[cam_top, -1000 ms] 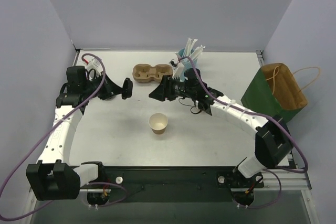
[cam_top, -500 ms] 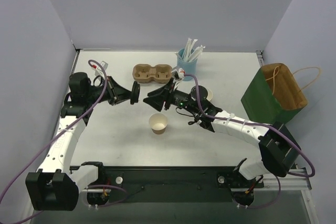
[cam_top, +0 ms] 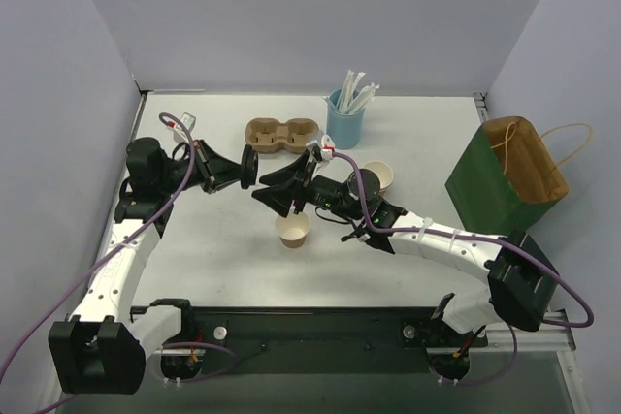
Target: Pack the takeout coffee
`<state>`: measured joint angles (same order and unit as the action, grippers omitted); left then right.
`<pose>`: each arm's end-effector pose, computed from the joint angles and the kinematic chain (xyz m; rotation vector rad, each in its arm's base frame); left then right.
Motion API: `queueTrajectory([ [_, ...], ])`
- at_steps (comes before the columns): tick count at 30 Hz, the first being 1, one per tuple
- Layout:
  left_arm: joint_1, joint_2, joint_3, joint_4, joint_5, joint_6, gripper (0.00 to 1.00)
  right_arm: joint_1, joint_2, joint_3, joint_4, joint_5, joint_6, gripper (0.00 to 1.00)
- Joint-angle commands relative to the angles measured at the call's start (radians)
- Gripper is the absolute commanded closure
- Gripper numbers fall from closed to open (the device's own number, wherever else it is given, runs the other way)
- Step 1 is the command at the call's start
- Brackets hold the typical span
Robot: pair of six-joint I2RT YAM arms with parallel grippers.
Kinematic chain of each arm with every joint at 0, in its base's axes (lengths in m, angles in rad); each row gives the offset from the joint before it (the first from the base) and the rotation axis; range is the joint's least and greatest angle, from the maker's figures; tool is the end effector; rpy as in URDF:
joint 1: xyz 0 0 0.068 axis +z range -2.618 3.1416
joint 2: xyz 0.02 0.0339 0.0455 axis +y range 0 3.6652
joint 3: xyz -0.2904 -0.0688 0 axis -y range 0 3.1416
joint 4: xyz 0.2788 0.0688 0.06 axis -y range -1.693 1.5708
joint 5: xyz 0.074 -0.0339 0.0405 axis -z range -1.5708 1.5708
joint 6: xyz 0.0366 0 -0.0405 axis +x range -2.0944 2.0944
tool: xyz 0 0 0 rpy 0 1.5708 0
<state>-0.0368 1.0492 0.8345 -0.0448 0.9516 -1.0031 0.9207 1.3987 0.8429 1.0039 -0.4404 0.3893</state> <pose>0.2513 -0.0391 0.3401 -0.2135 2.0108 -1.5590 0.1905 0.2763 0.3499 -0.7346 1.0563 1.3893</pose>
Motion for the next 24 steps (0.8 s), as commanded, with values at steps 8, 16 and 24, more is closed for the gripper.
queueTrajectory([
  [8,-0.012,-0.038,-0.025,0.095,-0.027,-0.038,1.0,0.053,0.039,0.119,0.073,0.071,-0.066,0.76],
  [16,-0.012,-0.046,-0.011,0.053,-0.042,0.023,0.75,0.058,0.019,0.091,0.044,0.149,-0.073,1.0],
  [24,0.027,0.009,0.193,-0.507,-0.302,0.41,0.21,0.056,-0.072,0.248,-0.666,0.331,-0.075,1.0],
])
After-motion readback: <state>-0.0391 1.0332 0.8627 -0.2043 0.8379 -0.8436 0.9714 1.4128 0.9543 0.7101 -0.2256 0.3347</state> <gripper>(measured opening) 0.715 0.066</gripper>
